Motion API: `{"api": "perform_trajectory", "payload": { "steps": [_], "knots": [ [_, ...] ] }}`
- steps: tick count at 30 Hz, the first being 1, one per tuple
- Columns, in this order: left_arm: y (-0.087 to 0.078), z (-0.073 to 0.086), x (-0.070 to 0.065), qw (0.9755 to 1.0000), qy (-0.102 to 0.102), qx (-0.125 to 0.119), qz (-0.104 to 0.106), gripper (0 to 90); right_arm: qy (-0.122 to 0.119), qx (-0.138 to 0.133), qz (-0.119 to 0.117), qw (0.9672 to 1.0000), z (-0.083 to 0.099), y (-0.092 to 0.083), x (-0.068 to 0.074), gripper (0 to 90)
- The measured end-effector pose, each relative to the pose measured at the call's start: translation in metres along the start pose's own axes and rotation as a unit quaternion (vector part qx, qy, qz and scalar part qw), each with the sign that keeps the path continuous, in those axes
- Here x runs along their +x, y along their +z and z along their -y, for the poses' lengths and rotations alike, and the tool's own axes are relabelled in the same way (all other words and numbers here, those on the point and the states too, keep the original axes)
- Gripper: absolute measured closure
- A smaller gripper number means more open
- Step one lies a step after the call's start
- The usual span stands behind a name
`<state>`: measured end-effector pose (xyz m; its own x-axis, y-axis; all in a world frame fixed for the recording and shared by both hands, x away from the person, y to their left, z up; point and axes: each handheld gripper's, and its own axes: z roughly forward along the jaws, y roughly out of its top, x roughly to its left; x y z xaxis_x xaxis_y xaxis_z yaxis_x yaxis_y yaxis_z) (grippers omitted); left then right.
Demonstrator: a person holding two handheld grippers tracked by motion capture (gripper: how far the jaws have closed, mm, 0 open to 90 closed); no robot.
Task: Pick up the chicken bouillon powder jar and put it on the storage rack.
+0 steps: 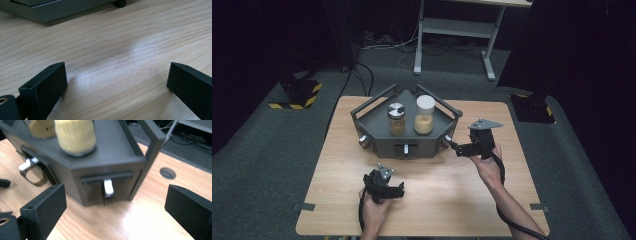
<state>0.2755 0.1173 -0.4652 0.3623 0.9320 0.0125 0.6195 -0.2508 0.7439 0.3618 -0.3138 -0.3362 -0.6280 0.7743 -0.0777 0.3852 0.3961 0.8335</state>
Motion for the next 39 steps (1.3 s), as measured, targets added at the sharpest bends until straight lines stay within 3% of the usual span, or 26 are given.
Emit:
{"api": "perform_trajectory", "payload": {
  "steps": [8,20,29,39],
  "knots": [
    [0.000,0.000,0.000,1.0000,0.000,0.000,0.000,2.9,0.024,0.014,0.013,0.9995,0.045,-0.003,-0.001,1.9],
    [0.000,0.000,0.000,1.0000,0.000,0.000,0.000,2.9,0.071,0.047,0.044,0.9954,0.101,0.004,-0.002,1.6],
    [0.000,0.000,0.000,1.0000,0.000,0.000,0.000,2.9,0.081,0.065,0.067,0.9924,0.121,0.009,0.001,1.6],
    [0.000,0.000,0.000,1.0000,-0.001,0.000,-0.001,3.0,0.089,0.087,0.070,0.9898,0.129,0.020,0.002,1.1]
  ]
}}
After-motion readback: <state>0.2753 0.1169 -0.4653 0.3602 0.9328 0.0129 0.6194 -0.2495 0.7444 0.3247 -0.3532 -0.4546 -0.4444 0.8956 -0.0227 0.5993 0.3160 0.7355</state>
